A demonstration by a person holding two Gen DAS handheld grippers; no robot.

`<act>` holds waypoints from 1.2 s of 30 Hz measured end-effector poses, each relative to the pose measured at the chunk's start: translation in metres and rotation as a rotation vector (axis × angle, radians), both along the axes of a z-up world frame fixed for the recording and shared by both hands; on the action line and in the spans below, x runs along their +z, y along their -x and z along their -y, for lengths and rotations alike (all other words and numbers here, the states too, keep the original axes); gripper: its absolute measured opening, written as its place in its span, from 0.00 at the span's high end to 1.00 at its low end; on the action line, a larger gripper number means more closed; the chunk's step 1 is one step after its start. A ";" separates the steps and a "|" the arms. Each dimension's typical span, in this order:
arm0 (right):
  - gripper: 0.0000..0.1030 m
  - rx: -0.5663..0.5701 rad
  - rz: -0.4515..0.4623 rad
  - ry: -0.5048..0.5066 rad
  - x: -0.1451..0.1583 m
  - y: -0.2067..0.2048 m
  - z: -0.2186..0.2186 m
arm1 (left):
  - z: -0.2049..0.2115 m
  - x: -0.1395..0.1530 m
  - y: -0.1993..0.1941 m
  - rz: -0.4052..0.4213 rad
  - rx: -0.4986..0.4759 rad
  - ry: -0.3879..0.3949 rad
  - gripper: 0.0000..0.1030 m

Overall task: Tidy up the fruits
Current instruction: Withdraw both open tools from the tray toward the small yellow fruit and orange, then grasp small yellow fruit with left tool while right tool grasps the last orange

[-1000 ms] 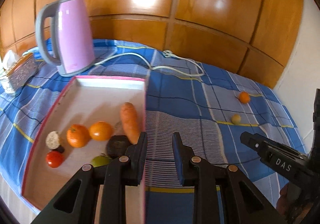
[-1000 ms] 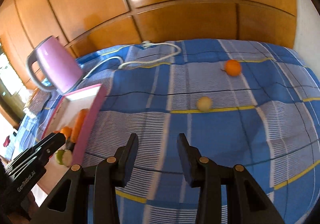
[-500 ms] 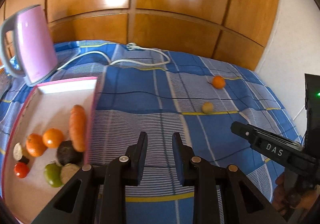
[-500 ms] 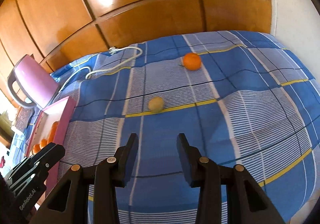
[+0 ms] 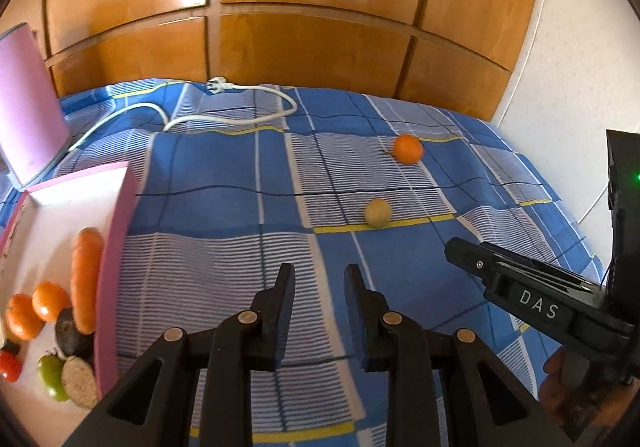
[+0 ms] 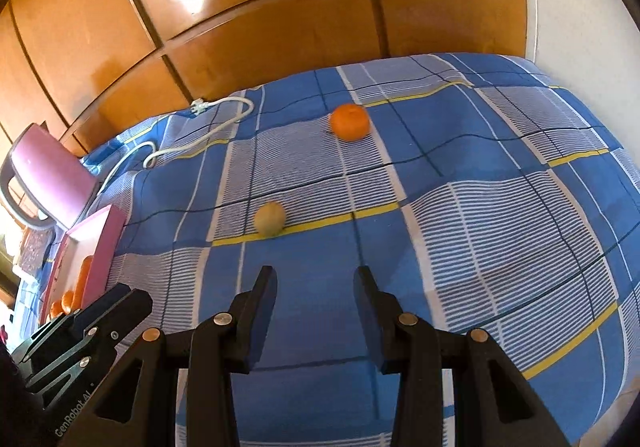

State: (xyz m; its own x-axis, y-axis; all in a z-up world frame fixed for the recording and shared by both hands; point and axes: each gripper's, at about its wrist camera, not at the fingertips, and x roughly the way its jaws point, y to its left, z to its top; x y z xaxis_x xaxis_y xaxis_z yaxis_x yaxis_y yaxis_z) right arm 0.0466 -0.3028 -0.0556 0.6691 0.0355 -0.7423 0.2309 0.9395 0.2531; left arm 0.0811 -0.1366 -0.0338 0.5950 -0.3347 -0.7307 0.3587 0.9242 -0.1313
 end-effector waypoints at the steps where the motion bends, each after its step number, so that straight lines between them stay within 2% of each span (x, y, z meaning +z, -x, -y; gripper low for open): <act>1: 0.61 -0.004 -0.001 0.000 0.000 -0.001 0.002 | 0.003 -0.001 -0.001 0.000 -0.007 0.000 0.75; 14: 0.61 -0.054 -0.003 -0.006 -0.003 -0.016 0.035 | 0.040 -0.013 -0.022 -0.031 -0.060 0.009 0.75; 36: 0.61 -0.046 -0.009 -0.001 -0.007 -0.063 0.054 | 0.092 -0.031 -0.064 -0.038 -0.068 -0.020 0.72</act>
State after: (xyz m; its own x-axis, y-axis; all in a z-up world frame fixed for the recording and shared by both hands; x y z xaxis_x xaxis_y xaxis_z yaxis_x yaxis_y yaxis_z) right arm 0.1094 -0.3570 -0.0623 0.6637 0.0055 -0.7480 0.2765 0.9273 0.2522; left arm 0.1449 -0.2286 -0.0644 0.5428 -0.3585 -0.7595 0.4157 0.9005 -0.1280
